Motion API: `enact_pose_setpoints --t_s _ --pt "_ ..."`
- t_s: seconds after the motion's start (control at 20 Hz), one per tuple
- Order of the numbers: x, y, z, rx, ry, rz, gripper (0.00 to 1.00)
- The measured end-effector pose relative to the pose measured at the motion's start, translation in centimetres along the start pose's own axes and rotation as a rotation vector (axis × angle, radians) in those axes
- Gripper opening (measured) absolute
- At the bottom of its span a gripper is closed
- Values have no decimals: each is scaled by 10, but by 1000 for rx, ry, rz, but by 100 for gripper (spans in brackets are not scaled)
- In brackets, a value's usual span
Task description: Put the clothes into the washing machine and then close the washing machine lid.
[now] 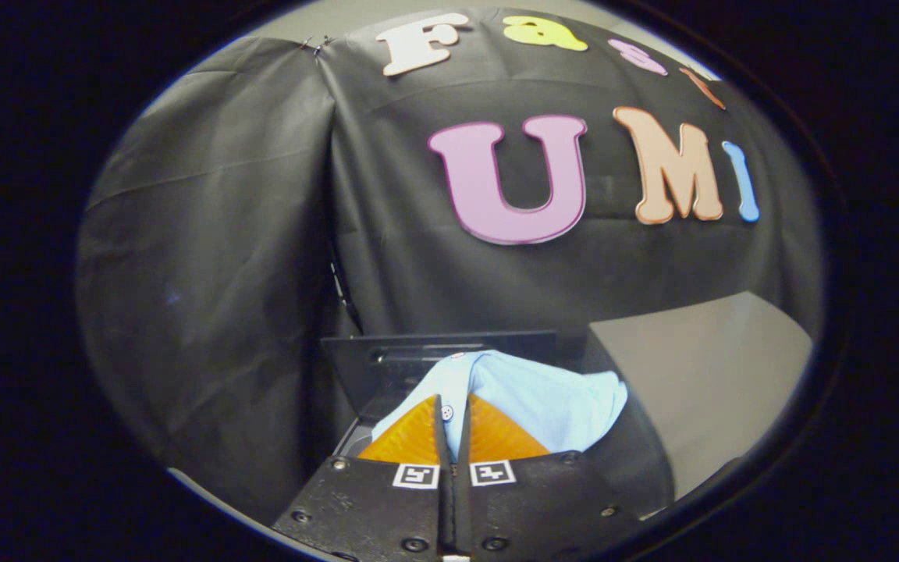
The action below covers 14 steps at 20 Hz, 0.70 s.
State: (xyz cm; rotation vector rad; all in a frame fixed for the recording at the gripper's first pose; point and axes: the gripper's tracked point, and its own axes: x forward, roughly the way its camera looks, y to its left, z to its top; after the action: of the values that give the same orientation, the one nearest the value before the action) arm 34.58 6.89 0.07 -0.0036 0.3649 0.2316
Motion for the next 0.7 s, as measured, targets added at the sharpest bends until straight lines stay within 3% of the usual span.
enact_pose_setpoints --t_s 0.2,0.7 --pt "24 5 -50 64 77 23 1" --pt "90 8 -183 83 288 17 1"
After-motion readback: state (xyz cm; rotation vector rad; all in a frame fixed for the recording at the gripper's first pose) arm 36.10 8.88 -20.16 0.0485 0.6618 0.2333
